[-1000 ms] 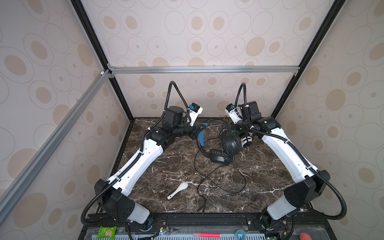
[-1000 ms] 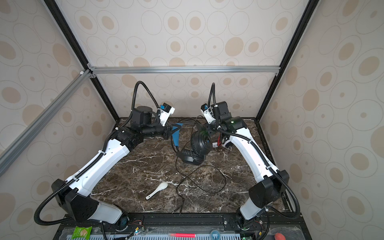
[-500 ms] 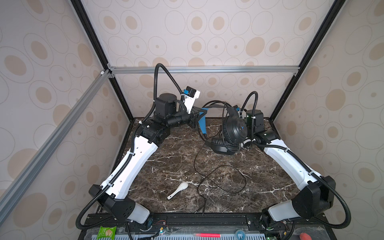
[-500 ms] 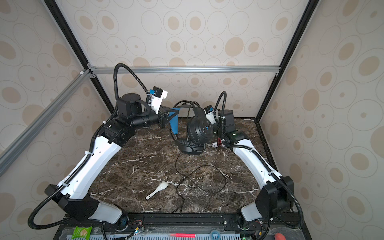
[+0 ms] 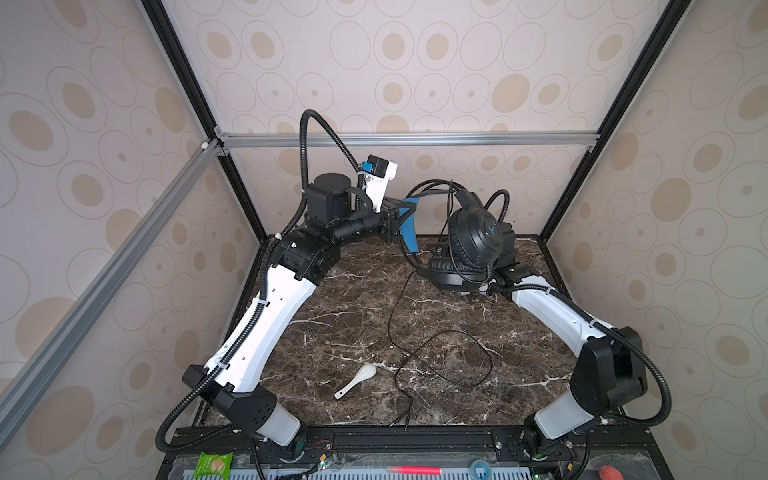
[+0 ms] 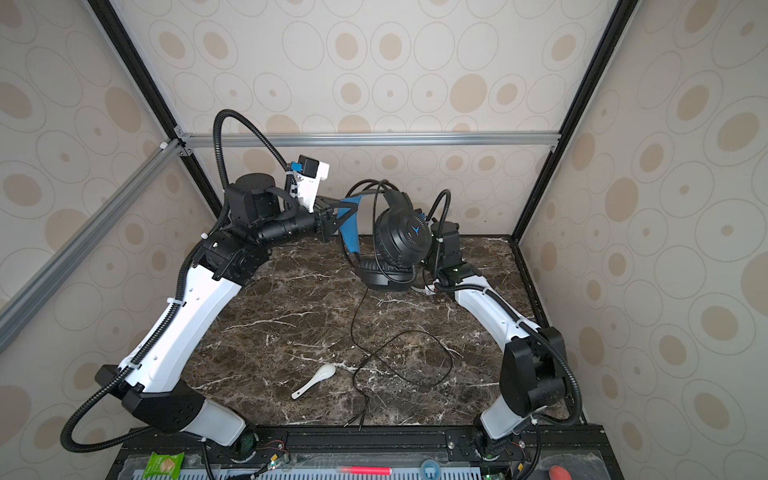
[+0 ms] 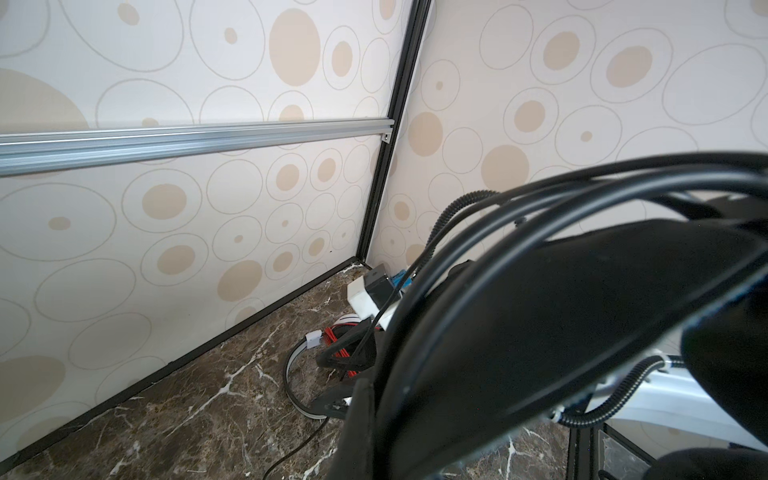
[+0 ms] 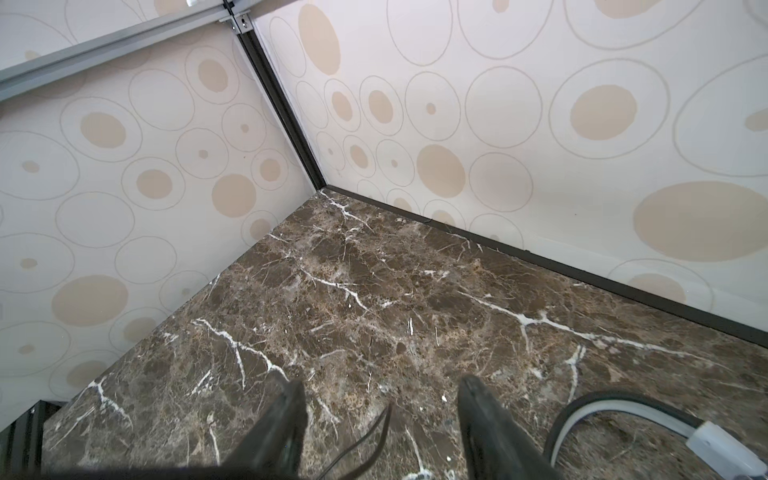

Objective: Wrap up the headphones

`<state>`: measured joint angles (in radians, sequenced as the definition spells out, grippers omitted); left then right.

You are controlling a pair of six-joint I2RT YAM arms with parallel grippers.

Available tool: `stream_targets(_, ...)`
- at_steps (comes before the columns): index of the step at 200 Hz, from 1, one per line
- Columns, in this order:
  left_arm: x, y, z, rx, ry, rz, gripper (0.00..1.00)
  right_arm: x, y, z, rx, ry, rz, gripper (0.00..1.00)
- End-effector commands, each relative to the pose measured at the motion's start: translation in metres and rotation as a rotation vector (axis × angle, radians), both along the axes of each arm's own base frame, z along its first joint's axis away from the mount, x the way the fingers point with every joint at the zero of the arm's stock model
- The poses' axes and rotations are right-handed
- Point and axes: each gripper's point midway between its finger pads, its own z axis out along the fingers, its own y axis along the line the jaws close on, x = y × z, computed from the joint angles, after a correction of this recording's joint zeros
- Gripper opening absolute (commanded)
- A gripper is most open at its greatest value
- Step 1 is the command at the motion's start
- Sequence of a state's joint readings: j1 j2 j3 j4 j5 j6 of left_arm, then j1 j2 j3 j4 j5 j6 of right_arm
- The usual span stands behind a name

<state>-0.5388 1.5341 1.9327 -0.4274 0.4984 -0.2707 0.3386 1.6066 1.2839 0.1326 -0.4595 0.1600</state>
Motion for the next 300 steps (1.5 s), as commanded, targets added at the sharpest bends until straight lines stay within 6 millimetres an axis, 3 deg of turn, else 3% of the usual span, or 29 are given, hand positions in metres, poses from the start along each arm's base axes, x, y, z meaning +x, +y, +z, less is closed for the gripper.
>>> stream_targets(1, -0.01, 0.002, 0.04, -0.097, -0.055, -0.01, 0.0, 0.01, 0.008, 0.004, 0.079, -0.019, 0.023, 0.6)
stream_targets(44, 0.005, 0.007, 0.039, -0.107, -0.025, 0.07, 0.0, 0.028, 0.017, -0.03, 0.103, 0.048, 0.034, 0.56)
stream_targets(115, 0.016, 0.009, 0.033, -0.133, 0.007, 0.117, 0.0, 0.043, 0.029, -0.065, 0.194, 0.128, 0.055, 0.46)
stream_targets(124, 0.016, 0.009, 0.032, -0.138, 0.01, 0.121, 0.0, 0.044, 0.031, -0.069, 0.208, 0.137, 0.063, 0.41)
stream_targets(144, 0.023, 0.016, 0.027, -0.13, 0.026, 0.176, 0.0, 0.044, 0.035, -0.076, 0.209, 0.155, 0.083, 0.19)
stream_targets(170, 0.039, 0.032, 0.019, -0.136, 0.053, 0.302, 0.0, 0.035, 0.031, -0.082, 0.148, 0.163, 0.082, 0.0)
stream_targets(231, 0.064, 0.061, 0.033, -0.249, 0.006, 0.483, 0.0, -0.01, 0.011, -0.106, -0.122, 0.194, 0.043, 0.0)
stream_targets(300, 0.091, 0.1, 0.021, -0.389, 0.04, 0.714, 0.0, -0.066, 0.003, -0.109, -0.343, 0.159, 0.008, 0.0)
